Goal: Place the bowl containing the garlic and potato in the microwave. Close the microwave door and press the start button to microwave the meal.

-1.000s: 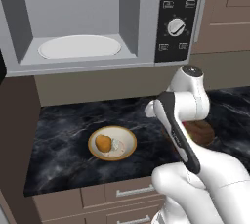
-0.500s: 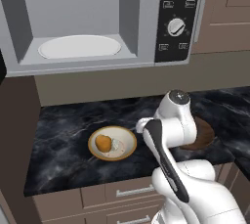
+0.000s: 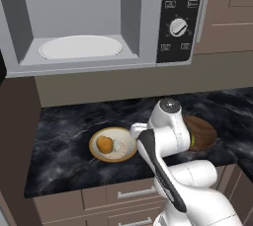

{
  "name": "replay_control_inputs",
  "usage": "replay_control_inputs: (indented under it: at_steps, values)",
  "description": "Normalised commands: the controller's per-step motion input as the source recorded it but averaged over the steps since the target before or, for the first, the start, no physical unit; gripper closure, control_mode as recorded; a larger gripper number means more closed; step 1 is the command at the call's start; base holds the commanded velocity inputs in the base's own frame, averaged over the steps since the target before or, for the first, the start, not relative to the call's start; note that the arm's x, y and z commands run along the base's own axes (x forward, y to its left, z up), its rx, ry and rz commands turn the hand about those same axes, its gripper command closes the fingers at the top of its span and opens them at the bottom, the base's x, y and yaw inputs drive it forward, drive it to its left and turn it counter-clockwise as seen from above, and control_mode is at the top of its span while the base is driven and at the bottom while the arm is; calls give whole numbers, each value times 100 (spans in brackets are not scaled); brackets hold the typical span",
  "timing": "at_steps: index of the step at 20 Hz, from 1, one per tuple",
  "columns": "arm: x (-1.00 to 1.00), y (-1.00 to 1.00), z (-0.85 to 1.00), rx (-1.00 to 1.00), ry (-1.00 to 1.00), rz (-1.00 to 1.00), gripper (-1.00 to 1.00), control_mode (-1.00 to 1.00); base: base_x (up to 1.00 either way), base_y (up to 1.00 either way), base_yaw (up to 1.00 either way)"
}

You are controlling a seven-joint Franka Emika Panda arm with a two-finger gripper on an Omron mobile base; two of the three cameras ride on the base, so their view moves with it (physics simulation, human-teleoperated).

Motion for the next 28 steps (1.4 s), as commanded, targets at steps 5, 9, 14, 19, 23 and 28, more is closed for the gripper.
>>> replay_control_inputs:
  at_steps: [5, 9, 14, 19, 23, 28]
  values:
    - [2, 1, -21, 10, 3, -2, -100, -100, 0, 0, 0]
    - [20, 0, -25, 9, 7, 0, -100, -100, 0, 0, 0]
    - [22, 0, -22, 2, 5, 0, -100, -100, 0, 0, 0]
    - [23, 0, -18, 3, 5, 2, -100, -100, 0, 0, 0]
    - [28, 0, -17, 1, 11, 3, -100, -100, 0, 0, 0]
    - [22, 0, -19, 2, 9, 6, -100, -100, 0, 0, 0]
